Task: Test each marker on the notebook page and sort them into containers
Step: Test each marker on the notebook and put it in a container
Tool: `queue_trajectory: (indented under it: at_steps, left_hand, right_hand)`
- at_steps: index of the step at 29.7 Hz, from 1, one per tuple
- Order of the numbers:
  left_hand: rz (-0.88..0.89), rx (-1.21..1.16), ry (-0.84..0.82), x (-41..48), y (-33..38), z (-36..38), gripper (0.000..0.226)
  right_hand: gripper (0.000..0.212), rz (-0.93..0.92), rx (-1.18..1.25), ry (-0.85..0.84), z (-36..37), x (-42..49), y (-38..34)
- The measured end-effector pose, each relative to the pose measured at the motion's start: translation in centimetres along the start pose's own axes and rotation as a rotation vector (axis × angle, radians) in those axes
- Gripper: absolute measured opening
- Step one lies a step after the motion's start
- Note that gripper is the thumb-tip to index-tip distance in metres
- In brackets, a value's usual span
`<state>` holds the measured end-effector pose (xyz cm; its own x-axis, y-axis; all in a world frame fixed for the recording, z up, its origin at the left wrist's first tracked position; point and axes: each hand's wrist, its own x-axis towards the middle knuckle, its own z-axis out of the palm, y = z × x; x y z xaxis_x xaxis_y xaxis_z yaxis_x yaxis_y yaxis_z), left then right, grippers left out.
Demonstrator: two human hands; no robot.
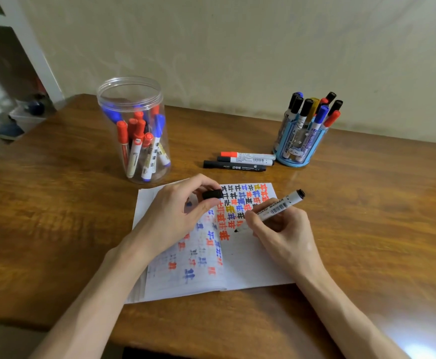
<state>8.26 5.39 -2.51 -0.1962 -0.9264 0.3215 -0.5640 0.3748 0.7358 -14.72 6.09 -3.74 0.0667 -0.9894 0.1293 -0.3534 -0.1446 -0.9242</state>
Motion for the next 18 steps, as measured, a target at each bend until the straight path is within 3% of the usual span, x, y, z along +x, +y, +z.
queue_trajectory:
  at_steps: [18]
  left_hand:
    - [0.033, 0.059, 0.021, 0.02, -0.58, 0.16, 0.029]
  right_hand:
    - [0.009, -0.101, -0.112, 0.026, 0.18, -0.03, 0.17]
